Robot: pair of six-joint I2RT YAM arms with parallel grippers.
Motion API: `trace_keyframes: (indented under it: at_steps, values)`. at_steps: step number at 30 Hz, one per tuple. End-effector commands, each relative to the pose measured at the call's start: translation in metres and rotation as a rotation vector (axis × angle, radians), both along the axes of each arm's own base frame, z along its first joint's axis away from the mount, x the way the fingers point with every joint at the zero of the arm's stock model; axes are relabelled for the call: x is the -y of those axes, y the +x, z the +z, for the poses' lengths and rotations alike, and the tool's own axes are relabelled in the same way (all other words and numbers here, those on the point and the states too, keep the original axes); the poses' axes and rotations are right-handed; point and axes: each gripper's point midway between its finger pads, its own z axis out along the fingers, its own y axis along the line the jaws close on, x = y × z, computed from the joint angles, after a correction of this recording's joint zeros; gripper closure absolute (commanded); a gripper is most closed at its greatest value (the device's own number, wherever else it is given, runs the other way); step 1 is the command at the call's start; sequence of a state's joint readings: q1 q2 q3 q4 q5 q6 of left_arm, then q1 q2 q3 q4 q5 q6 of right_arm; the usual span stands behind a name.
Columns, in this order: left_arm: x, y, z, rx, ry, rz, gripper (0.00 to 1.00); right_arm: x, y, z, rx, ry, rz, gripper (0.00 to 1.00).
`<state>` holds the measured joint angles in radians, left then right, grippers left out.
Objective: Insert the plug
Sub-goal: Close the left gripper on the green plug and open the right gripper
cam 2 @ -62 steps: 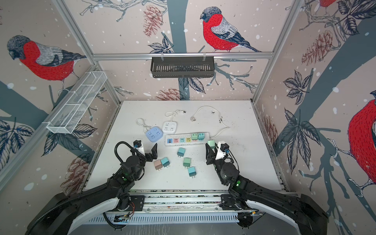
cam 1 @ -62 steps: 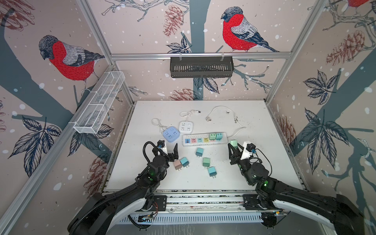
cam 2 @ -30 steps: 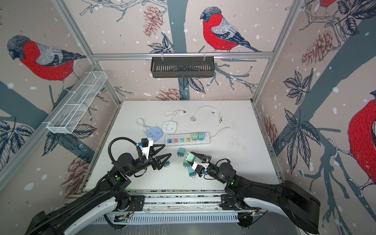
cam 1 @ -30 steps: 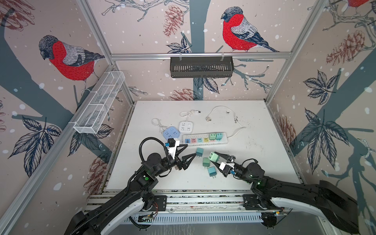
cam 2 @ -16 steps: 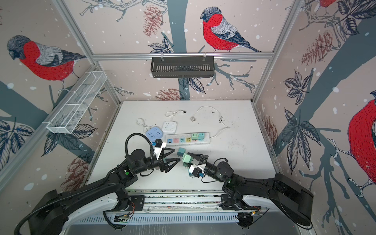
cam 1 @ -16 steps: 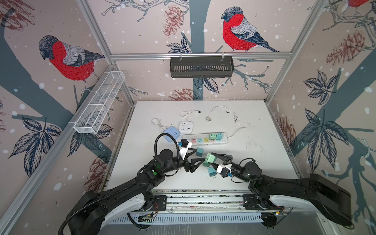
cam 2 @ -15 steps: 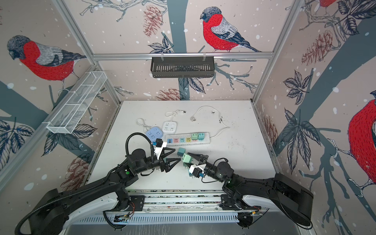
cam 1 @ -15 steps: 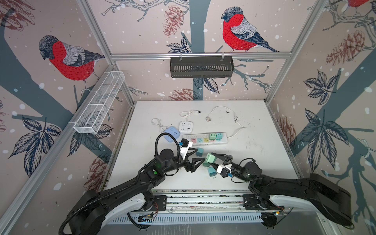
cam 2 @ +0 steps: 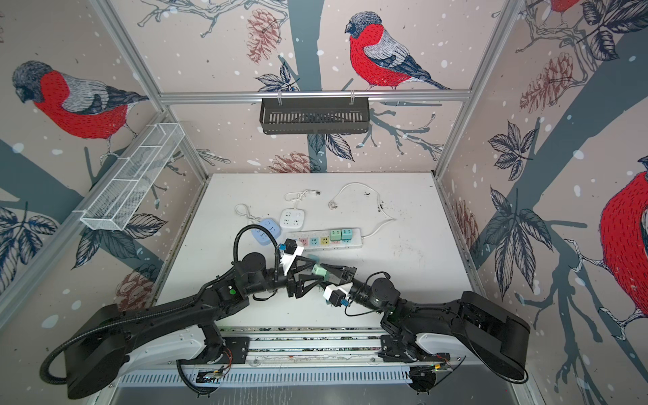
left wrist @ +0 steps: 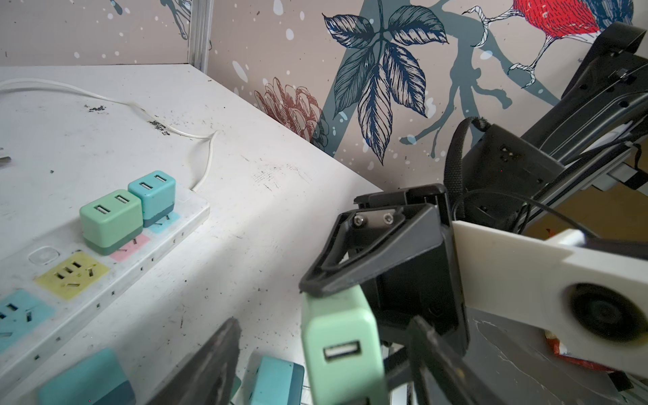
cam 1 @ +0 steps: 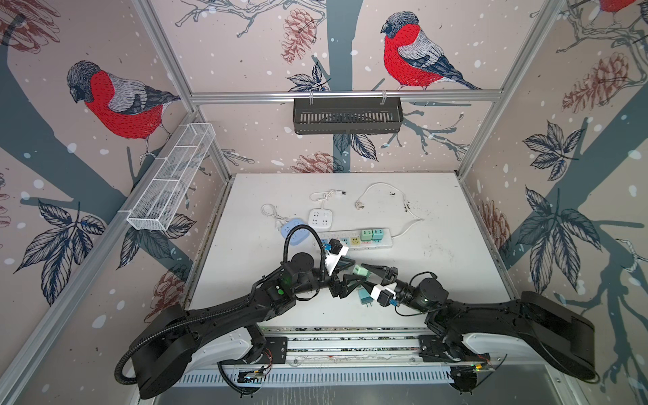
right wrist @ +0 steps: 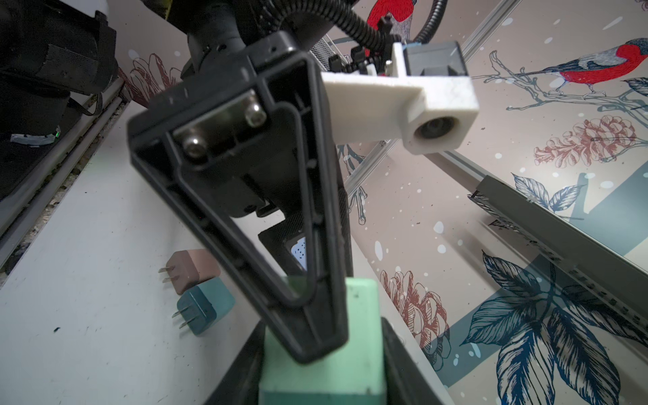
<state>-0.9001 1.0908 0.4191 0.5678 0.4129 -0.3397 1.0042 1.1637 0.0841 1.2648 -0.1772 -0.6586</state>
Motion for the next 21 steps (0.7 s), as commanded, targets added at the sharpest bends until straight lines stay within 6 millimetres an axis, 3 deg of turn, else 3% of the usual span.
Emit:
trace_keyframes:
  at_steps: [1,5,10,13,18,19,21]
  values:
    - [0.005,0.003,0.015,0.041,-0.052,-0.002,0.33,0.000,-0.002,0.019,0.048,0.058,0.008,0.96]
    - [0.012,0.000,0.016,0.034,-0.053,-0.034,0.47,0.000,-0.002,0.019,0.043,0.065,0.008,0.96]
    - [0.013,-0.002,0.019,0.040,-0.062,-0.046,0.78,0.001,-0.003,0.015,0.030,0.067,0.007,0.95]
    - [0.013,-0.003,0.020,0.049,-0.071,-0.050,1.00,0.004,-0.001,0.017,0.037,0.079,-0.010,0.85]
    - [0.013,0.003,0.022,0.079,-0.064,-0.020,1.00,0.009,0.002,0.021,0.012,0.112,-0.038,0.38]
    - [0.012,0.005,0.022,0.084,-0.056,-0.011,1.00,0.010,0.001,0.022,0.004,0.127,-0.038,0.01]
    - [0.010,0.012,0.022,0.111,-0.025,0.026,1.00,0.017,0.000,0.031,-0.017,0.186,-0.050,0.00]
